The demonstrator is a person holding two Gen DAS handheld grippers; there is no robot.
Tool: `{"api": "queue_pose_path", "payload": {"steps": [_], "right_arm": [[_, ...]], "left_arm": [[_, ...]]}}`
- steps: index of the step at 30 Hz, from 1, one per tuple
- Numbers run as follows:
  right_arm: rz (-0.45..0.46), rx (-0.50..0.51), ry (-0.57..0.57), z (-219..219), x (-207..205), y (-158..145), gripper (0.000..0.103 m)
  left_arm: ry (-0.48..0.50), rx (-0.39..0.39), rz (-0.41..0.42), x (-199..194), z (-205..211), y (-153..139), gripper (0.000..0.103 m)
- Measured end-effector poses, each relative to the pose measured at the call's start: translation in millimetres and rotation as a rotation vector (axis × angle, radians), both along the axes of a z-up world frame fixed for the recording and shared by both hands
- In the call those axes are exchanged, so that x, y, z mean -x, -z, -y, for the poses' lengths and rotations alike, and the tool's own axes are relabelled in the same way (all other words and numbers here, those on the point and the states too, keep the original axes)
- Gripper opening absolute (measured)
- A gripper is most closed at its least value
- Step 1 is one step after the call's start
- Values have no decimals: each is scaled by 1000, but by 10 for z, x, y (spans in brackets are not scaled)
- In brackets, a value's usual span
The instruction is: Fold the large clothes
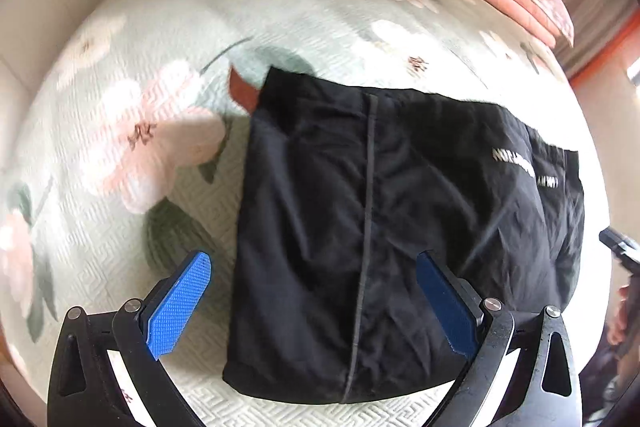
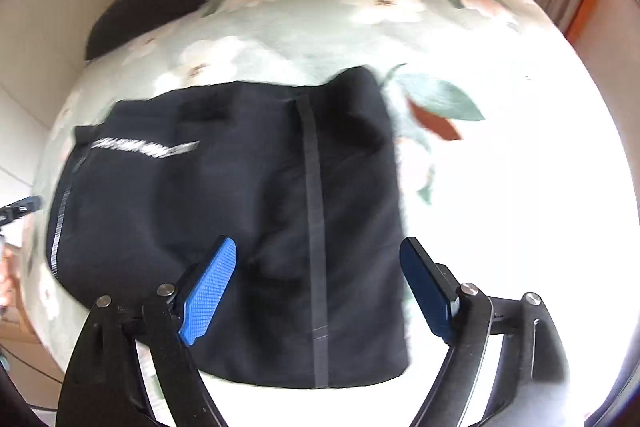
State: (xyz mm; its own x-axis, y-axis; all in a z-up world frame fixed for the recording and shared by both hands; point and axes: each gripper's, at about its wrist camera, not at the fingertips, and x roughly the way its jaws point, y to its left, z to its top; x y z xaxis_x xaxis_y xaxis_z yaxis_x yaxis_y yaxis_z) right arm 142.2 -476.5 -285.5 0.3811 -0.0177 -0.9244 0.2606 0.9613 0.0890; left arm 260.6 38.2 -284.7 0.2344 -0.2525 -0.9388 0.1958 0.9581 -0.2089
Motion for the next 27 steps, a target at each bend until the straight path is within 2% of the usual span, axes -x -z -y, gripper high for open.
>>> {"api": "queue_pose_path", "payload": {"steps": [4, 8, 12, 16, 22, 24, 27], "right_arm": [[-14, -54, 19, 336, -163, 135, 86], [-39, -133, 12, 512, -301, 393, 86], [-70, -160, -21, 565, -406, 631, 86], [-54, -212, -38, 550, -412, 809, 87], [-58, -331, -10, 744, -458, 1089, 99], [-59, -383, -4, 808, -487, 1199, 100], [-50, -436, 1, 867, -514, 1295, 103]], "left_arm": [[-71, 107, -88, -163, -294, 249, 102], [-86, 200, -142, -283, -414, 471, 102], [-75, 253, -184, -385, -447, 649, 102], [-51, 309, -227, -443, -489, 790, 102], [-13, 458, -317, -571, -436, 1145, 102], [3, 484, -347, -610, -357, 1276, 102], [26, 513, -349, -638, -250, 1395, 102]]}}
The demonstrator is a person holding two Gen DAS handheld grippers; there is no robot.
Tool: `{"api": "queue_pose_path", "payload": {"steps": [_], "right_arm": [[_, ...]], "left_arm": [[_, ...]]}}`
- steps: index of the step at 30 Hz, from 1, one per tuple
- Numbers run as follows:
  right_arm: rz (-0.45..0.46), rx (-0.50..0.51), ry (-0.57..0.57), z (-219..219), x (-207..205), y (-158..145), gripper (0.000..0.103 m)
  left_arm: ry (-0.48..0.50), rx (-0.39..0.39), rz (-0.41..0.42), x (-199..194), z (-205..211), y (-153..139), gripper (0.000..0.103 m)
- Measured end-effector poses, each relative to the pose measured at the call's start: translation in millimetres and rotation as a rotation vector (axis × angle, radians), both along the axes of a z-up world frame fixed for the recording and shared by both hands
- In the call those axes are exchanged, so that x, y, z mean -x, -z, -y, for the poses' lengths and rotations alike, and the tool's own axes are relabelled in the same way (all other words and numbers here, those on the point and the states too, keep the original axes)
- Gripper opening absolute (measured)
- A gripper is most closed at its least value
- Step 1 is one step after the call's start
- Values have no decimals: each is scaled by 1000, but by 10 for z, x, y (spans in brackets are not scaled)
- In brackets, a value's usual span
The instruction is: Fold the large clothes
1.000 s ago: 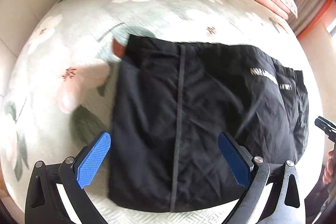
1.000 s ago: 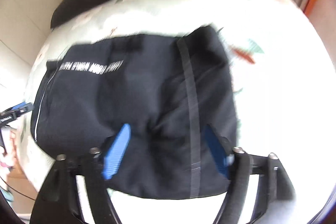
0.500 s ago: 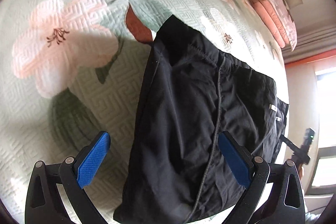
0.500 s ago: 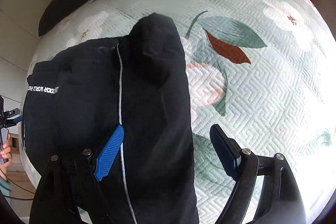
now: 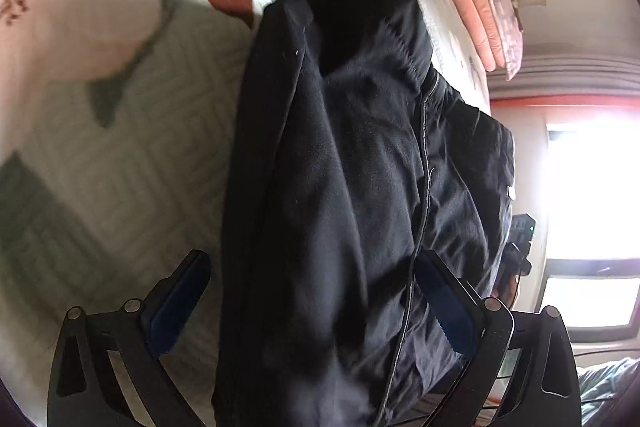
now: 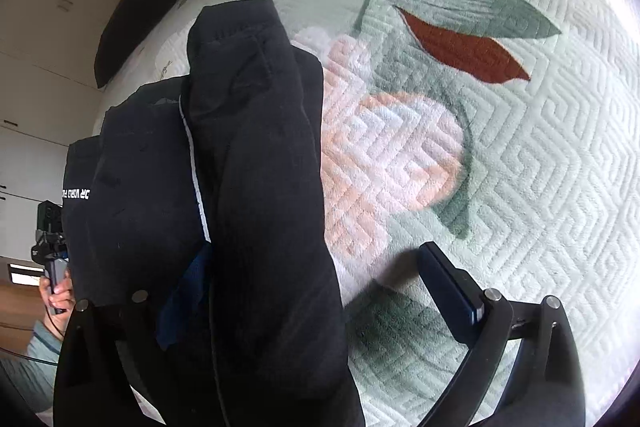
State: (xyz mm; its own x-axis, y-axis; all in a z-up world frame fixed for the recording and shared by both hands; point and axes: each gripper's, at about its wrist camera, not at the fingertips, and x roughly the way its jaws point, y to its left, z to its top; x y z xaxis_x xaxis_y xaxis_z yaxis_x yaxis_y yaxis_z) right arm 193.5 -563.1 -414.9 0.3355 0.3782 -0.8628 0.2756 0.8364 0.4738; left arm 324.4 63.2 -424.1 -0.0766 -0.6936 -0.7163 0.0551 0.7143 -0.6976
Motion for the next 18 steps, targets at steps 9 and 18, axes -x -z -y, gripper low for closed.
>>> {"api": "queue_pose_path", "payload": {"steps": [9, 18], "right_arm": [[42, -66, -92, -104, -76, 66, 103], [105, -179, -129, -397, -297, 134, 84]], "left_arm": [[45, 75, 7, -117, 291, 104, 102], [13, 121, -15, -141, 318, 168, 102]]}}
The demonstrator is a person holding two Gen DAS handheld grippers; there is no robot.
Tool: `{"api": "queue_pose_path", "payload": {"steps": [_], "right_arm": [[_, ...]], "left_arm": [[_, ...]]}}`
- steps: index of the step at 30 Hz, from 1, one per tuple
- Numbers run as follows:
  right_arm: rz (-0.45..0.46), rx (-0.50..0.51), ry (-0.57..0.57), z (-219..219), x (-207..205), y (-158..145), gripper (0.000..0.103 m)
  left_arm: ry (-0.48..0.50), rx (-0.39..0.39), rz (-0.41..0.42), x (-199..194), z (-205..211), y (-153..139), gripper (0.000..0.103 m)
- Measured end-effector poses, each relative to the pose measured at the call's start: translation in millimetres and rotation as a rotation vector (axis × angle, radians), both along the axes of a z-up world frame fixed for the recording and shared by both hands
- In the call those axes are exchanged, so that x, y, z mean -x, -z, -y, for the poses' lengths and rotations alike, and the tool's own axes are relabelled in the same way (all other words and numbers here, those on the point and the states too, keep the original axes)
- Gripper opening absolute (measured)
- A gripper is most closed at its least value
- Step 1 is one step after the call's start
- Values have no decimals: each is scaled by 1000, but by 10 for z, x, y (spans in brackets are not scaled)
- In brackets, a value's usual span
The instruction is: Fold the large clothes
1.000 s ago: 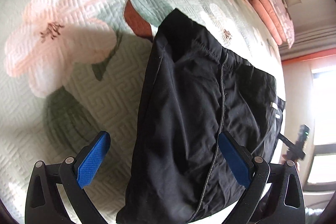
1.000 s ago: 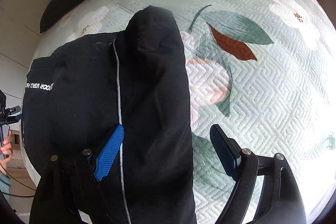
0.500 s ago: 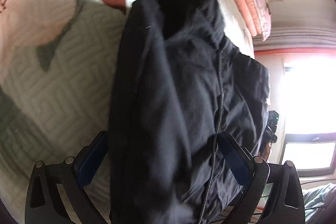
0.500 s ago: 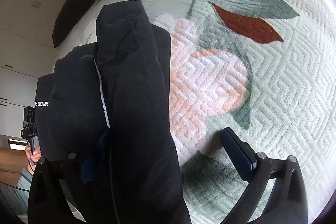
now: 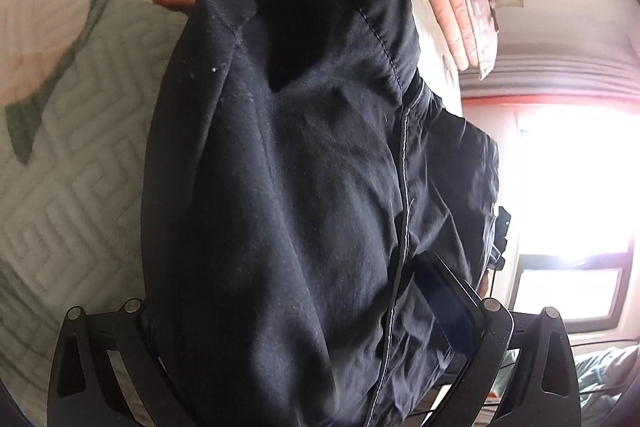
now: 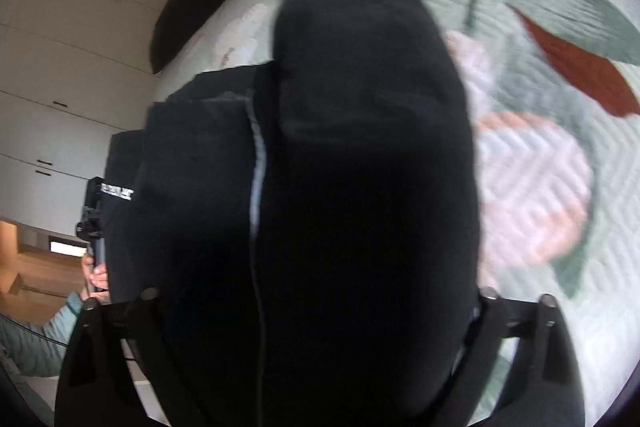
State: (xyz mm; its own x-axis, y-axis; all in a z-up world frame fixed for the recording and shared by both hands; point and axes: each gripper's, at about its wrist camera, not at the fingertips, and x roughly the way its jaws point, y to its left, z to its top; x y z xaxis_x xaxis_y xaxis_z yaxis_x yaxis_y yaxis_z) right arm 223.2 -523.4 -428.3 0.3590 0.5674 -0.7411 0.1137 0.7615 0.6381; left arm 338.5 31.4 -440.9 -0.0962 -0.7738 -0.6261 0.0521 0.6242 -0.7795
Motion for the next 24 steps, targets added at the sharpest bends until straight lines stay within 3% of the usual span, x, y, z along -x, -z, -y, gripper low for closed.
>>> {"api": "queue_pose_path", "payload": {"steps": [3, 5, 8, 10, 14, 24], "right_arm": [[13, -13, 16, -6, 46, -21, 72], [26, -41, 35, 34, 153, -110, 58], [57, -29, 40, -21, 248, -292, 42], [79, -24, 35, -74, 286, -427, 35], [127, -59, 28, -191, 429, -721, 34], [240, -41, -3, -501, 1007, -1640, 34]], "left_arm": [[16, -18, 34, 43, 18, -47, 92], [7, -19, 62, 105, -56, -98, 72], [-22, 1, 94, 199, -141, -273, 52], [-32, 21, 131, 282, -134, -453, 47], [-54, 84, 177, 425, -110, -804, 46], [-49, 129, 363, 1084, -56, -1948, 45]]}}
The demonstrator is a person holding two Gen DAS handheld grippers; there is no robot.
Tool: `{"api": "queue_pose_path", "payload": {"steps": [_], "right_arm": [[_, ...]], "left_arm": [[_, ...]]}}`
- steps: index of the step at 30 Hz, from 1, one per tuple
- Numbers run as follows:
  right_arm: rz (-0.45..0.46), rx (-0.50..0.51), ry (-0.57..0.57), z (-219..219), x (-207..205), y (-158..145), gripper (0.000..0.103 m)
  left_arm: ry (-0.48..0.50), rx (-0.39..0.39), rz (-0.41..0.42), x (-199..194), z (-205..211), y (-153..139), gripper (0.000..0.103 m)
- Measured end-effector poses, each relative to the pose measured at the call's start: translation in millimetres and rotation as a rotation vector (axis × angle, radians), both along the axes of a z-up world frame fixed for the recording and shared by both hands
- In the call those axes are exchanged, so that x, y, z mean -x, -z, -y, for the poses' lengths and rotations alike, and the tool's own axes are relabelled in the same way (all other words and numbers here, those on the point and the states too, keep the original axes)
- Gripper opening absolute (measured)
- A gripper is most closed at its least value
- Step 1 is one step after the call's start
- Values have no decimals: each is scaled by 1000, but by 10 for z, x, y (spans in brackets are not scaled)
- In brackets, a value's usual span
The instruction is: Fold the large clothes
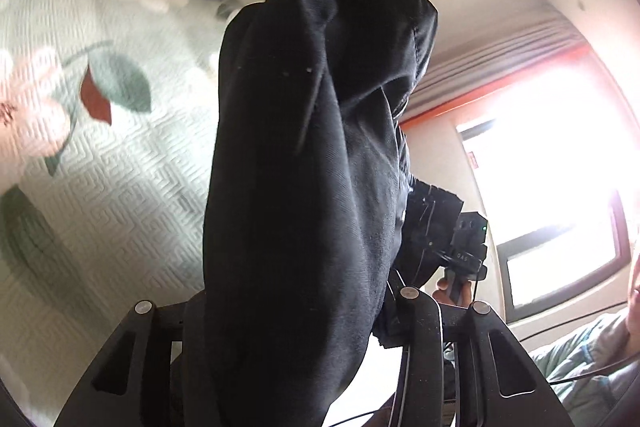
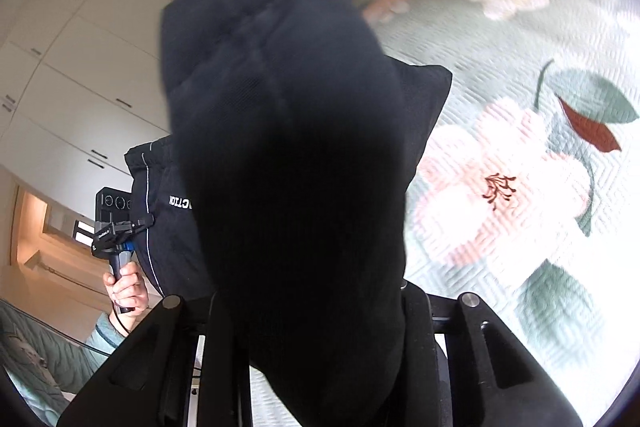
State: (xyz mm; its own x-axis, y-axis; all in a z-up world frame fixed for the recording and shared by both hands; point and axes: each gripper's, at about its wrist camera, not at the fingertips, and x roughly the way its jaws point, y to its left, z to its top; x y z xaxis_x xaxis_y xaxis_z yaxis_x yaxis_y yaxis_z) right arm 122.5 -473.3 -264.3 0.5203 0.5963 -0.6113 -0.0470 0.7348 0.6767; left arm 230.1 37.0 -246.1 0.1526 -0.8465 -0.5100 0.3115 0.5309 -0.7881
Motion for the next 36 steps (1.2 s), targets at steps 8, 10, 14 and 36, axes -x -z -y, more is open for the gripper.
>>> {"api": "queue_pose_path", "payload": {"steps": [8, 10, 14, 36], "right_arm": [[-16, 86, -49, -364, 669, -652, 33], [-46, 97, -52, -433, 818, -649, 33], [-140, 89, -40, -609, 1063, -368, 33], [-399, 157, 301, -417, 1562, 978, 70]], "left_arm": [[-33, 9, 5, 619, -329, -405, 46], [-35, 4, -30, 763, -384, -352, 46], [-26, -13, -114, 1034, -499, -96, 46], [-127, -271, -401, 1076, -1379, 1406, 65]]}}
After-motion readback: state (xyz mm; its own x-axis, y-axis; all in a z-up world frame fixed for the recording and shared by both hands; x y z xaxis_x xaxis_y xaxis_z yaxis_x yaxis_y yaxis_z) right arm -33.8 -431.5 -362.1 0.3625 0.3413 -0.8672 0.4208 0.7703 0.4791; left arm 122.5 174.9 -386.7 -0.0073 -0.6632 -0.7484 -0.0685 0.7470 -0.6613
